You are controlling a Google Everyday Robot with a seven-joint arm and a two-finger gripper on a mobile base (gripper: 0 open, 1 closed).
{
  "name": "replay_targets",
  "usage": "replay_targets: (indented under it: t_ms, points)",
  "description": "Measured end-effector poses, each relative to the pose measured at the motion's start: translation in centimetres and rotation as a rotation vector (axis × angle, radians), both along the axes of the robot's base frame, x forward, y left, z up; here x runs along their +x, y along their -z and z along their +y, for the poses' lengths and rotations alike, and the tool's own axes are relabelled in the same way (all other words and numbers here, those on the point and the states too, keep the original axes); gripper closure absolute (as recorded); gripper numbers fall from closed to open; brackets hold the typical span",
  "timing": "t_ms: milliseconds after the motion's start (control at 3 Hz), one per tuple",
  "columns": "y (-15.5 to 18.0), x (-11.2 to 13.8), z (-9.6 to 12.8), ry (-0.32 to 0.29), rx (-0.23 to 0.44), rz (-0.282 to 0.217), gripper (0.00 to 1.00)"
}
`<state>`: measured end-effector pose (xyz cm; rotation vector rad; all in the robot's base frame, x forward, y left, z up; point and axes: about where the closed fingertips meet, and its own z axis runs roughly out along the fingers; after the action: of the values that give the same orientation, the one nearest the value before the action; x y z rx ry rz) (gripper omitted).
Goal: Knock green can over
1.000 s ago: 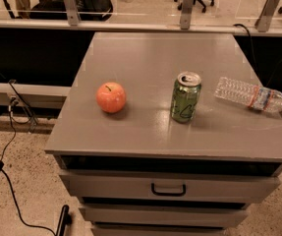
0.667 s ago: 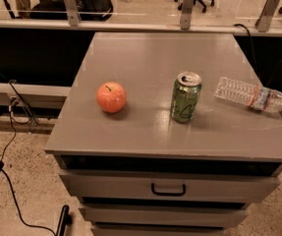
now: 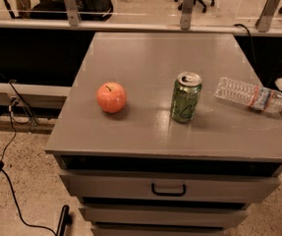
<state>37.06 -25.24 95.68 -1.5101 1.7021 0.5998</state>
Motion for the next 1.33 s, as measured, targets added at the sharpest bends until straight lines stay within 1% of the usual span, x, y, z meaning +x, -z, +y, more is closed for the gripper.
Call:
replay_targets:
  t_ms: [333,667,1000,1333]
  points:
    - [-1.1,4.3,2.6,-0.008,0.077,-0.044,0.00]
    - [-1.0,7.6,6.0,-0.026,0.108,-0.052,0.00]
    - [-0.5,10.2,8.9,-0.032,0.124,-0.051,0.00]
    - [0.6,12.4,11.3,-0.016,0.161,-0.039,0.00]
